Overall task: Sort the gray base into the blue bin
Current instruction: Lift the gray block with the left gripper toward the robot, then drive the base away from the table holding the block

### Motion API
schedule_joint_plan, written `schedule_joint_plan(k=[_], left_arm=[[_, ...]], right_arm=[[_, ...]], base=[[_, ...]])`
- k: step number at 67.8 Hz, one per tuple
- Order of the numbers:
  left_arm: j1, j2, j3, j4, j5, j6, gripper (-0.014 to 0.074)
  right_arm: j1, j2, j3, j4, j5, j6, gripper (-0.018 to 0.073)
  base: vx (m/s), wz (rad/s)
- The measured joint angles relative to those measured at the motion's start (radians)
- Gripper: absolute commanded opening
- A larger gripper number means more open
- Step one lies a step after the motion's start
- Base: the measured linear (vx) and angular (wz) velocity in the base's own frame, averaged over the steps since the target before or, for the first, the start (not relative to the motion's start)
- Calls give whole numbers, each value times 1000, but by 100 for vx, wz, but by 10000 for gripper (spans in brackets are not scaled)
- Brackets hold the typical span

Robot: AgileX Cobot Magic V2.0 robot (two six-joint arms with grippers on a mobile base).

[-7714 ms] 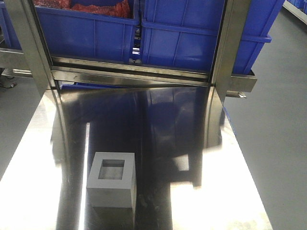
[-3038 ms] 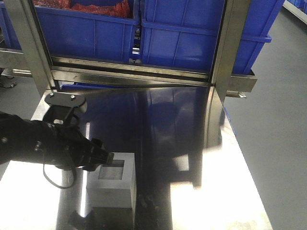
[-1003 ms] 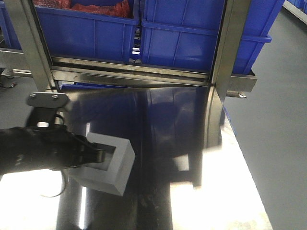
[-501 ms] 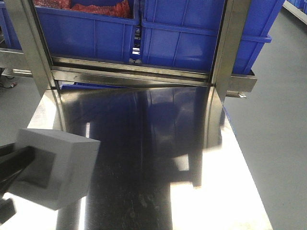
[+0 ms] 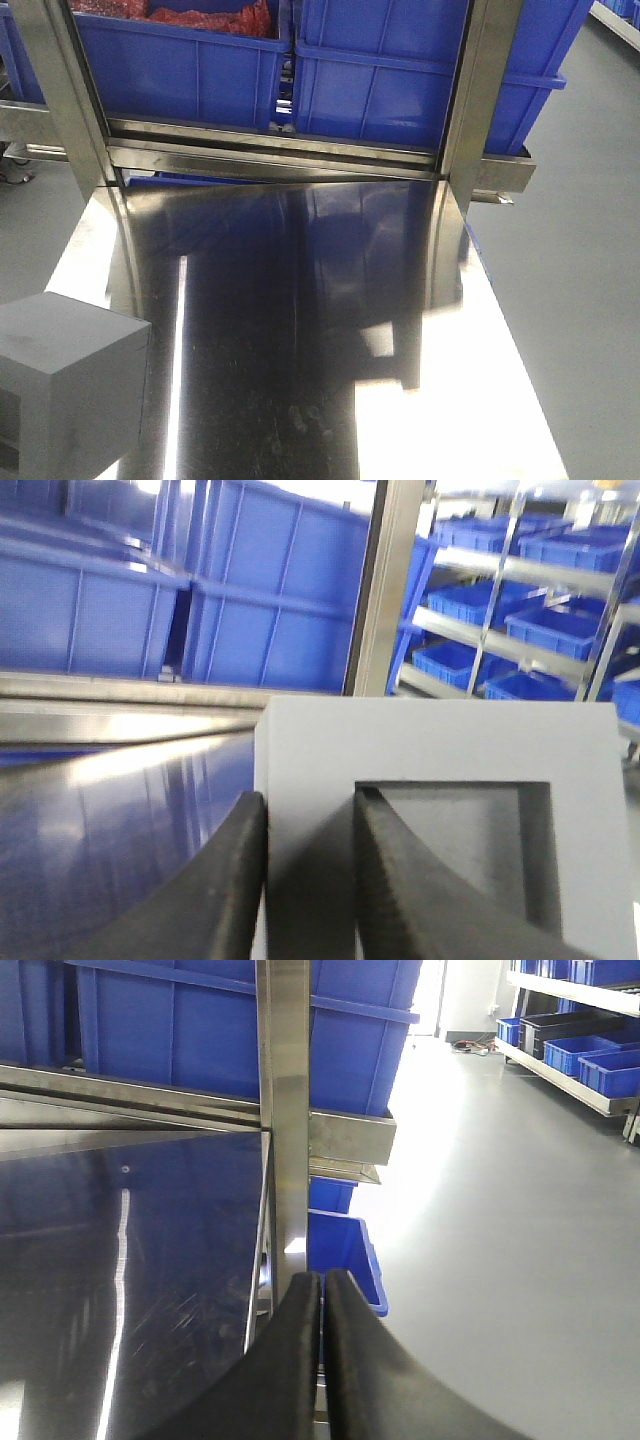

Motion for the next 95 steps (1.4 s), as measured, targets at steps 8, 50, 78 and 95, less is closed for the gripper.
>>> schedule_joint_plan(k=[8, 50, 78, 95], left_arm=[[0, -5, 0, 0, 8, 1, -7], [0, -5, 0, 0, 22, 2, -7], [0, -6, 0, 0, 23, 3, -7], [0, -6, 0, 0, 23, 3, -7]], right_arm=[[0, 0, 0, 0, 0, 0, -5], [0, 0, 0, 0, 0, 0, -5], [0, 0, 0, 0, 0, 0, -5], [0, 0, 0, 0, 0, 0, -5]], base=[[0, 0], [0, 0], [-2, -19], [-10, -51]])
